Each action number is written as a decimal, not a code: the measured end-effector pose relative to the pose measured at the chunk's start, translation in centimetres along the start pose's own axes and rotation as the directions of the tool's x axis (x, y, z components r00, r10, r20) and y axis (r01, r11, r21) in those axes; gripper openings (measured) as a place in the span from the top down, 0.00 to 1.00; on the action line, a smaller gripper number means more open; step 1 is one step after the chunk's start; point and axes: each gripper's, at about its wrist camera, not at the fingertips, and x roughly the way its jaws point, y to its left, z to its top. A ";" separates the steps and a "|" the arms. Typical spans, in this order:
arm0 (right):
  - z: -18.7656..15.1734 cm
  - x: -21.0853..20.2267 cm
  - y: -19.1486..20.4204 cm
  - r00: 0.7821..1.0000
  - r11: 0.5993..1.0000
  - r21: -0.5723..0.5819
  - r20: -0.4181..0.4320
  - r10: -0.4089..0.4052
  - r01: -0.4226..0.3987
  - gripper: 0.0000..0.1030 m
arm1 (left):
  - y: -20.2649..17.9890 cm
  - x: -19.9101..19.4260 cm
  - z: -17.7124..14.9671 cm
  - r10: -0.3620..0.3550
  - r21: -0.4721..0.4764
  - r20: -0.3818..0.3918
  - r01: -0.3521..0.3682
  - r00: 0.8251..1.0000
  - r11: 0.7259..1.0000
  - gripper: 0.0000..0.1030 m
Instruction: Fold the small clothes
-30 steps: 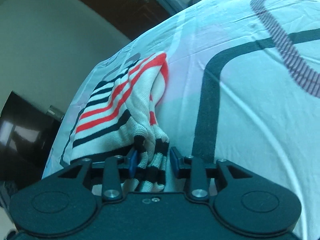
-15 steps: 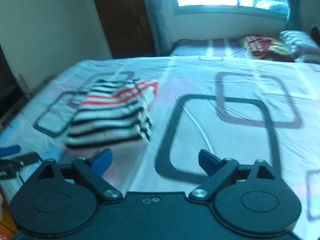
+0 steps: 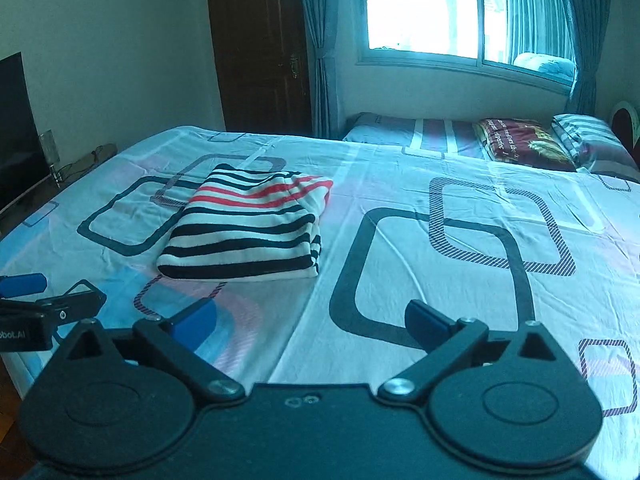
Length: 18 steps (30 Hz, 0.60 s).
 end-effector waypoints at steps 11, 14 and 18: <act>-0.1 -0.4 1.0 1.000 1.000 -0.006 0.010 0.001 -0.001 0.03 | 0.0 -0.9 0.5 -0.004 0.013 0.029 0.004 1.000 1.000 0.00; -0.1 -0.4 0.9 1.000 1.000 0.000 0.010 0.000 0.000 0.03 | 0.0 -0.9 0.5 -0.004 0.017 0.033 0.003 0.999 1.000 0.00; -0.1 -0.6 0.8 1.000 1.000 0.002 0.017 -0.002 0.002 0.03 | -0.2 -0.9 0.6 -0.006 0.021 0.037 0.005 0.999 1.000 0.00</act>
